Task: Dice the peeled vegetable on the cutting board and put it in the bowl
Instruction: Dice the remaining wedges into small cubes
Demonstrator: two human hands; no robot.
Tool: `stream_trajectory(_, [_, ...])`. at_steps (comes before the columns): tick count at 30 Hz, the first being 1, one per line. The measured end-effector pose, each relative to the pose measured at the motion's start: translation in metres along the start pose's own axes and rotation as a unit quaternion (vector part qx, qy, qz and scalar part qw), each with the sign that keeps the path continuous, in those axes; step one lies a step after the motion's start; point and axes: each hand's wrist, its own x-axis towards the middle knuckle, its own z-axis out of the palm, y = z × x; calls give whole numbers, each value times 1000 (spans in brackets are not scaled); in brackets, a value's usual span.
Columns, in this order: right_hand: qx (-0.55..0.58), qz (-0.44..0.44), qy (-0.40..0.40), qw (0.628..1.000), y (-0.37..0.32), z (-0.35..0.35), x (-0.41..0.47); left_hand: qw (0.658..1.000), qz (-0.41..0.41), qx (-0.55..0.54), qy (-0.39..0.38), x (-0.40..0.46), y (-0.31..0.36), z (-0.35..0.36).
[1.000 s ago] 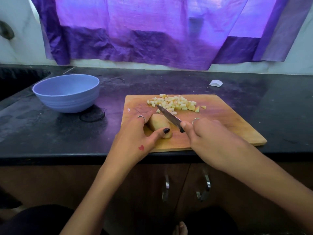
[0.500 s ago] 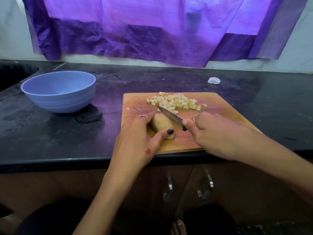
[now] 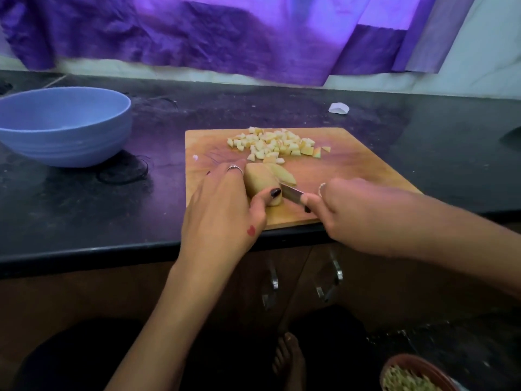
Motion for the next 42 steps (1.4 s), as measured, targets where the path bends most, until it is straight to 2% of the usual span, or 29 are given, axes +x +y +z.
stream_trajectory(1, [-26, -21, -1, 999, -2, 3, 3, 1000, 10, 1, 5, 1, -2, 0])
stream_trajectory(3, [-20, -74, 50, 996, -2, 9, 23, 1000, 25, -3, 14, 2, -5, 0])
stream_trajectory(6, [77, -63, 74, 992, -4, 9, 35, 1000, 25, -11, 16, 3, -4, -2])
stream_trajectory(7, [72, -70, 70, 992, -2, 8, 32, 1000, 18, -12, 14, 4, -4, -2])
stream_trajectory(9, [9, -76, 47, 996, 3, 7, 17, 1000, 9, -13, 11, 4, -4, -2])
stream_trajectory(11, [-42, -36, -3, 998, 9, 4, -3, 1000, 11, -21, 7, 4, -5, -2])
stream_trajectory(13, [-99, -16, -13, 995, 14, 7, -16, 999, 19, -32, 4, 3, -2, -4])
stream_trajectory(16, [-191, -34, 75, 978, 18, 14, -17, 1000, 12, -27, 4, 0, 0, -6])
stream_trajectory(18, [-206, -28, 108, 972, 22, 16, -15, 1000, 9, -26, 3, -1, 0, -7])
stream_trajectory(22, [-97, 12, 70, 993, 28, 8, -17, 1000, -5, -18, -2, -3, 1, -8])
stream_trajectory(26, [-8, -13, 63, 998, 8, -5, -24, 1000, -8, -15, 8, -4, 1, -7])
stream_trajectory(34, [53, -3, 33, 998, -15, -8, -13, 999, -3, -43, 29, -3, -1, -7])
stream_trajectory(42, [46, -36, 58, 997, -14, -8, -2, 999, -19, -36, 33, -4, 3, -9])
